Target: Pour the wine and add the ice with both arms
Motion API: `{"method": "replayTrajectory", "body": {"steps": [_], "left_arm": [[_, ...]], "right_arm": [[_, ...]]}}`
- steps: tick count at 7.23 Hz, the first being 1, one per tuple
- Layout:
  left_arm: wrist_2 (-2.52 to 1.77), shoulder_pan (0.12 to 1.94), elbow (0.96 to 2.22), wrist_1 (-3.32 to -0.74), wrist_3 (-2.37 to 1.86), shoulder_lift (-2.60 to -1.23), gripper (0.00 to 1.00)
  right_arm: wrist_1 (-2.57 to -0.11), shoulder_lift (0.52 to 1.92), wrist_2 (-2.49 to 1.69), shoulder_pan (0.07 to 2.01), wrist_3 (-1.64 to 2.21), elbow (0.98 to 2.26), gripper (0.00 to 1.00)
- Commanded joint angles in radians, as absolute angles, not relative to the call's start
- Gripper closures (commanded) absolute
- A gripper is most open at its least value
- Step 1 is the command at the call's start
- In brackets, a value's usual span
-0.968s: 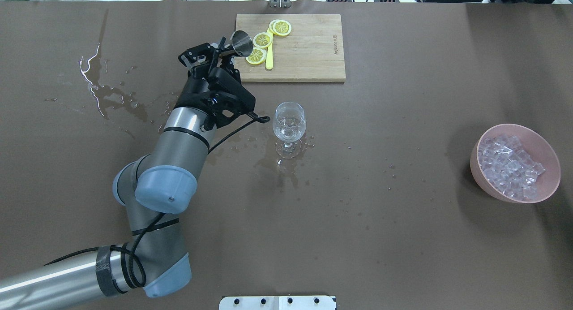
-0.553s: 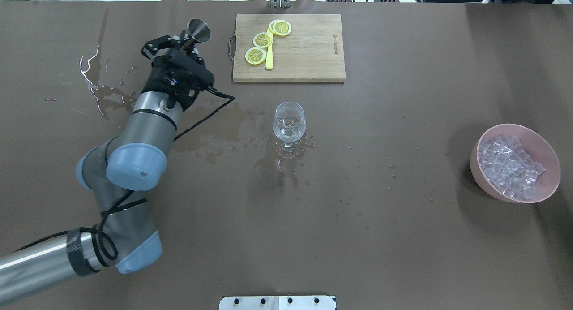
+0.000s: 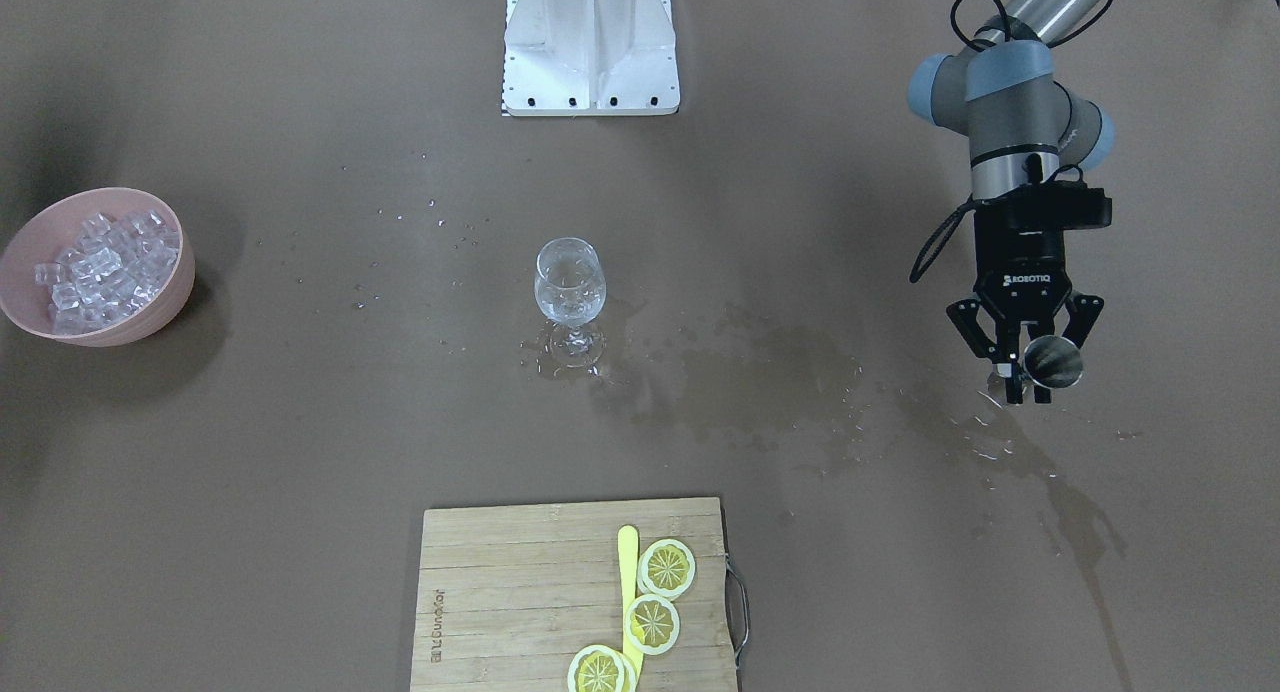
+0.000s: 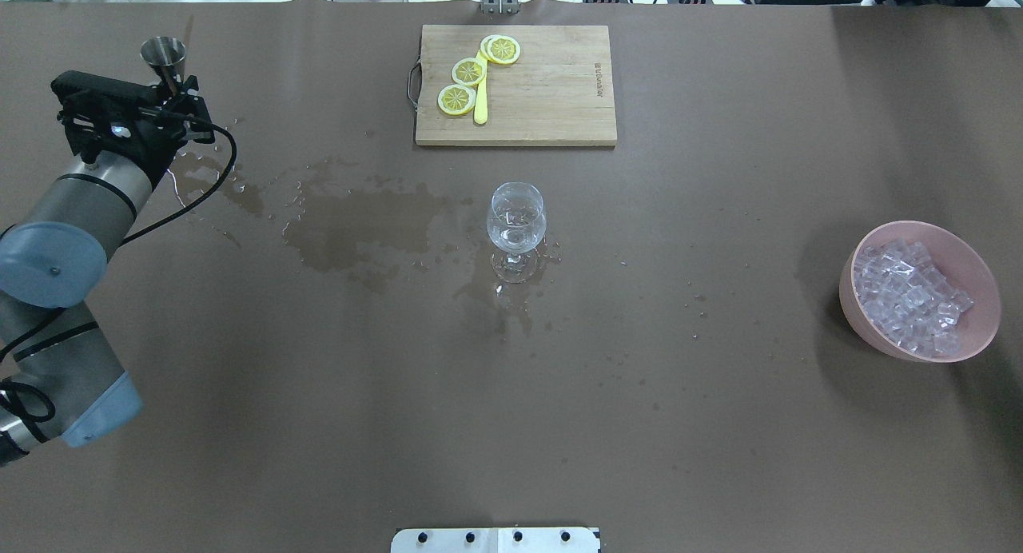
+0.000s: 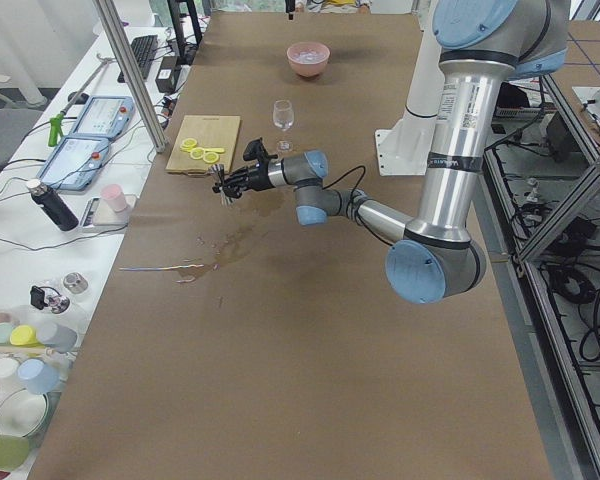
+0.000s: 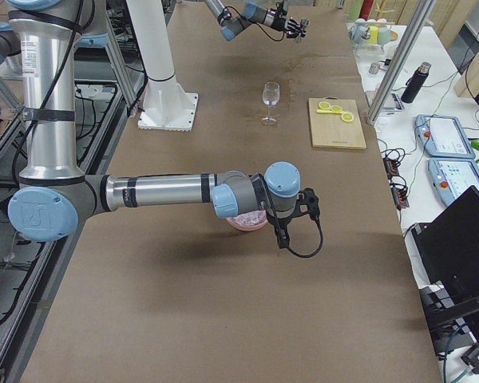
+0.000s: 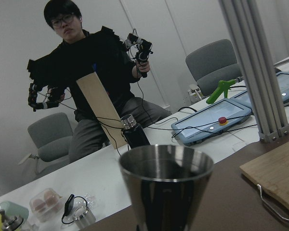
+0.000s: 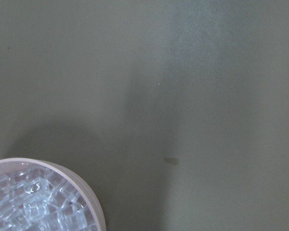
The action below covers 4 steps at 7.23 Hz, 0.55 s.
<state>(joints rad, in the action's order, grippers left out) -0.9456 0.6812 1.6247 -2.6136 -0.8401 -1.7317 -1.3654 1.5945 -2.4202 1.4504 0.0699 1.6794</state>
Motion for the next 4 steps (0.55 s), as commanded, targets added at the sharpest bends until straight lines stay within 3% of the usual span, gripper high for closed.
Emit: {"method": "replayTrajectory", "body": {"steps": [1, 4], "left_arm": [[-0.965, 0.686, 1.550, -2.618, -1.006, -1.721, 1.00], [-1.064, 0.690, 1.514, -2.694, -0.999, -1.648, 1.00]], "right_arm": [[-1.303, 1.588, -2.410, 1.448, 0.078, 1.677, 0.00], [-1.301, 1.588, -2.399, 1.448, 0.078, 1.680, 0.00]]}}
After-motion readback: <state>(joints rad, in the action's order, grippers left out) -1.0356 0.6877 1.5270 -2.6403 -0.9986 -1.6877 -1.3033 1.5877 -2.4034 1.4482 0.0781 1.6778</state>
